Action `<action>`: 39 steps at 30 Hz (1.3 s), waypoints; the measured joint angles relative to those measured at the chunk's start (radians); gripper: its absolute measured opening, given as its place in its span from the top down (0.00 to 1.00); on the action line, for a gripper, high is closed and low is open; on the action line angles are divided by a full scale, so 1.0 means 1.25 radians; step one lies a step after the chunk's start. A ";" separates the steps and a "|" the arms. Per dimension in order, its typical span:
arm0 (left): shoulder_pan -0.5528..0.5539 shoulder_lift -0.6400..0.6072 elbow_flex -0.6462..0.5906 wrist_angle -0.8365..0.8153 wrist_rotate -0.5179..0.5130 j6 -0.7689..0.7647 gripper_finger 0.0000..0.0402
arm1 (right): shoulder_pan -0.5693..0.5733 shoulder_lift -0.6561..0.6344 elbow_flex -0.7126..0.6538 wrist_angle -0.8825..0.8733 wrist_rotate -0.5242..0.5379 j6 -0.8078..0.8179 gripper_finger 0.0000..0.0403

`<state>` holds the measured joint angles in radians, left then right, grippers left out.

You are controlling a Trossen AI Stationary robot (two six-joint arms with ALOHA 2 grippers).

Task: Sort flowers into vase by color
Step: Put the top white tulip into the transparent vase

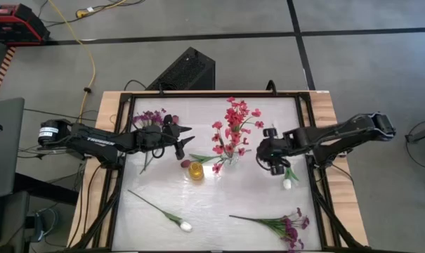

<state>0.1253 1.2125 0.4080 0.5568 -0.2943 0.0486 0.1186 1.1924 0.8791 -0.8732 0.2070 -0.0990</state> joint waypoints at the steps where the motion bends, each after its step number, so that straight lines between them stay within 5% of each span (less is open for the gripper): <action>1: 0.000 0.000 0.000 0.000 0.000 0.000 0.58 | -0.005 0.004 0.000 -0.029 0.000 -0.029 0.45; 13: 0.000 0.000 0.000 0.000 0.000 -0.007 0.58 | -0.065 0.121 0.000 -0.248 0.035 -0.745 0.45; 17: 0.000 0.000 0.000 -0.002 0.000 -0.007 0.58 | -0.070 0.177 -0.028 -0.271 0.046 -0.889 0.45; 34: 0.000 0.000 0.000 -0.020 -0.001 0.008 0.58 | -0.003 0.264 -0.214 -0.082 0.041 -0.909 0.46; 39: 0.000 0.000 0.000 -0.019 -0.003 0.008 0.58 | 0.013 0.247 -0.222 -0.041 0.009 -0.834 0.56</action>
<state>0.1249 1.2125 0.4080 0.5325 -0.2984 0.0586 0.1343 1.5008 0.6018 -0.9245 0.2183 -1.1412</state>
